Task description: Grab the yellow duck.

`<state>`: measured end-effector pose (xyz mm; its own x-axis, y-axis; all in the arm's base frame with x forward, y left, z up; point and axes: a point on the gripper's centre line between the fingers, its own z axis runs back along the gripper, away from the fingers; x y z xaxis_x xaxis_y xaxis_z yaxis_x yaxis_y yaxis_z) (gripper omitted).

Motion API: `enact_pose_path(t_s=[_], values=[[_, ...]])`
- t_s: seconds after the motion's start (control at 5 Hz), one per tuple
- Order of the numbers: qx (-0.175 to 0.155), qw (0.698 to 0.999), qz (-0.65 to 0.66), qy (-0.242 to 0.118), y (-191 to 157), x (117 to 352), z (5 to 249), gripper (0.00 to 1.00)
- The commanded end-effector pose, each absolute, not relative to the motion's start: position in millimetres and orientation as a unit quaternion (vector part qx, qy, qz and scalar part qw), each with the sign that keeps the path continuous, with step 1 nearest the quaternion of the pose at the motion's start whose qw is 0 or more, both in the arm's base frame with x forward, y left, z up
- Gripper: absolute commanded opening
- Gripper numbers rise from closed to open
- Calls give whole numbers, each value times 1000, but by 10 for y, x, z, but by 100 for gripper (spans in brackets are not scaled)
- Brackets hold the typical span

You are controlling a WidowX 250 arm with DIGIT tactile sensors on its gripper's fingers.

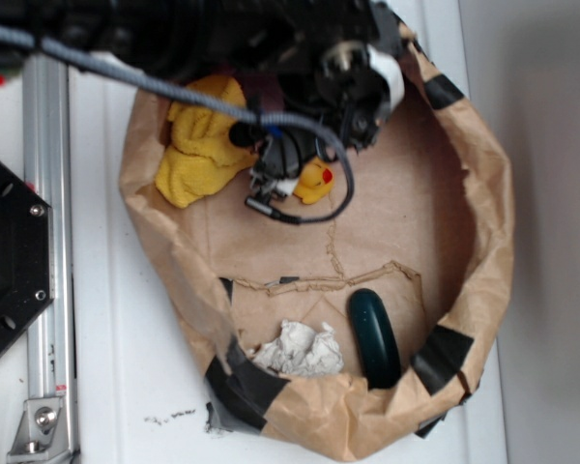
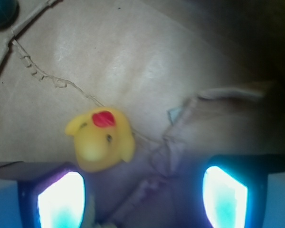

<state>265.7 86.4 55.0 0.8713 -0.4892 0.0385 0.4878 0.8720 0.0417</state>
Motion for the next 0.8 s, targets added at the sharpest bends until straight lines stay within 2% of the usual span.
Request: enact_pose_path(t_s=[0.0, 0.6], values=[[46, 964, -256, -57, 885, 2794, 663, 100], [47, 963, -259, -56, 827, 2826, 561, 100]])
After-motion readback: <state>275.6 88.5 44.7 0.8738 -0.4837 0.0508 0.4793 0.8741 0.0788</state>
